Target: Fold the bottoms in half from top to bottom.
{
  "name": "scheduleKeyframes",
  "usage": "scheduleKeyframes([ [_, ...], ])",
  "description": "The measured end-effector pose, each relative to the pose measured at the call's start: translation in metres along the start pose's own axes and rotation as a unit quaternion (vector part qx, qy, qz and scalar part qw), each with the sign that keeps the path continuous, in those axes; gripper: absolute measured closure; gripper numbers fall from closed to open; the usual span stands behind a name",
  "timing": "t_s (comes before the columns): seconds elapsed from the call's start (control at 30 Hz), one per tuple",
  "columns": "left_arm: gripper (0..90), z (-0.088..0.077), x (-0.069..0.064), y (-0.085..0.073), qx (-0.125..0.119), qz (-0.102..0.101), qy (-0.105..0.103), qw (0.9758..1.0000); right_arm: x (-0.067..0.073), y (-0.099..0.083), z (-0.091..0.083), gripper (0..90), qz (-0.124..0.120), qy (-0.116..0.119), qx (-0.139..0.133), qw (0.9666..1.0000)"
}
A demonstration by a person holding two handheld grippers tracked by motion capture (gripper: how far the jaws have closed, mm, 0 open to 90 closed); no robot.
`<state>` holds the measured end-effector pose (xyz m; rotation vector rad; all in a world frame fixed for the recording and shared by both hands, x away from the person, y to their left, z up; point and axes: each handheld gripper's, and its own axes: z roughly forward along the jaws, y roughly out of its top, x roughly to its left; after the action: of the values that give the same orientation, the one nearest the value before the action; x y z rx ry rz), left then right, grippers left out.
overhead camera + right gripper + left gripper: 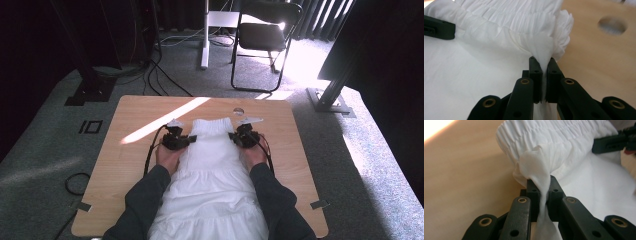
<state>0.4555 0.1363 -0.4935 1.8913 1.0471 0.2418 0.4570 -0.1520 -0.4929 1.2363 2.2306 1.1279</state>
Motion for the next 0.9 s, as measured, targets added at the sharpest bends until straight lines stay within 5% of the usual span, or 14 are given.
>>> scheduleKeyframes([
  [0.17, 84.8, -0.027, -0.007, 0.049, -0.049, 0.035, 0.008, 0.9982, 0.001, 0.042, -0.027, 86.1, -0.023, -0.023, -0.058, 0.9978],
  [0.27, 84.9, -0.043, -0.012, 0.077, -0.075, 0.049, 0.003, 0.996, 0.001, 0.073, -0.055, 86.0, -0.026, -0.034, -0.124, 0.9913],
  [0.4, 84.7, -0.058, -0.021, 0.093, -0.086, 0.069, 0.009, 0.9938, 0.008, 0.085, -0.078, 86.0, -0.035, -0.028, -0.149, 0.9878],
  [0.5, 84.3, -0.067, -0.028, 0.078, -0.08, 0.081, 0.005, 0.9935, 0.015, 0.078, -0.086, 86.0, -0.045, -0.022, -0.151, 0.9872],
  [0.67, 83.0, -0.08, -0.044, 0.04, -0.071, 0.082, -0.022, 0.9939, 0.033, 0.039, -0.105, 86.0, -0.076, -0.002, -0.145, 0.9865],
  [0.9, 82.6, -0.094, -0.072, -0.016, -0.041, 0.111, -0.045, 0.992, 0.051, -0.018, -0.12, 85.7, -0.084, 0.028, -0.12, 0.9888],
])
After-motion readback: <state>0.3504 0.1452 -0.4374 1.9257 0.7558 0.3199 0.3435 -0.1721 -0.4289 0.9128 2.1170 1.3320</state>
